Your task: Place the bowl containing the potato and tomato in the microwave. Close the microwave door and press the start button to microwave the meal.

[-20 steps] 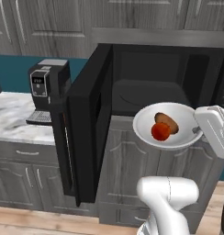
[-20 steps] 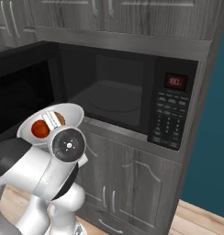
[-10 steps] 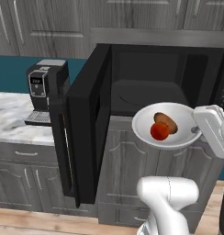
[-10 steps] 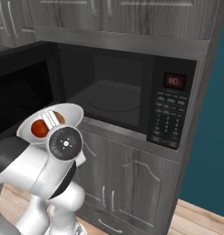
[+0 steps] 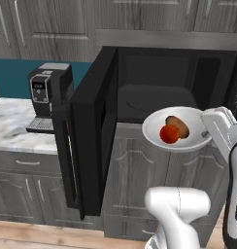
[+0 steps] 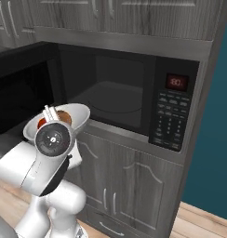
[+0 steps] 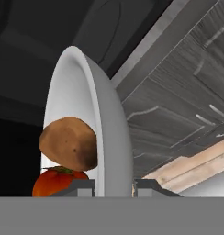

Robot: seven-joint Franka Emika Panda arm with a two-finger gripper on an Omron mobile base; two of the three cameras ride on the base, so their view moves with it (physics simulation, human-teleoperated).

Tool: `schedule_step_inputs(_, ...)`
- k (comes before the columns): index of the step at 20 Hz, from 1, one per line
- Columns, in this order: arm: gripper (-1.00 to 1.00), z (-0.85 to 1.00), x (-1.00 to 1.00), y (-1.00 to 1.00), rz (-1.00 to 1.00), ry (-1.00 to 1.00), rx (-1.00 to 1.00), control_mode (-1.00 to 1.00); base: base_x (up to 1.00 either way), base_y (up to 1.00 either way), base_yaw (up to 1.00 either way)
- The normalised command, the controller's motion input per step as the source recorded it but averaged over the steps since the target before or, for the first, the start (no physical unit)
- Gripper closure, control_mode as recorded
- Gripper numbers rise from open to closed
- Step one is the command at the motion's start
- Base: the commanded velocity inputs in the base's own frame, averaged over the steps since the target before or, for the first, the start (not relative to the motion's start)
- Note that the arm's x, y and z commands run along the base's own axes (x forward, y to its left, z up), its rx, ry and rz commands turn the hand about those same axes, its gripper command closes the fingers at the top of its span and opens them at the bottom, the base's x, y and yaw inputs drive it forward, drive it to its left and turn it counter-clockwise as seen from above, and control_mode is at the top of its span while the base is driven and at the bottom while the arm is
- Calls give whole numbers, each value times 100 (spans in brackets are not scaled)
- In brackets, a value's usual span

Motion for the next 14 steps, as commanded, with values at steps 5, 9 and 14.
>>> schedule_step_inputs(5,100,0,29,5,-35,-4,0,-100,0,0,0)
schedule_step_inputs(9,100,0,35,0,-20,-2,4,-100,0,0,0)
schedule_step_inputs(14,100,0,47,0,-5,-4,21,-100,0,0,0)
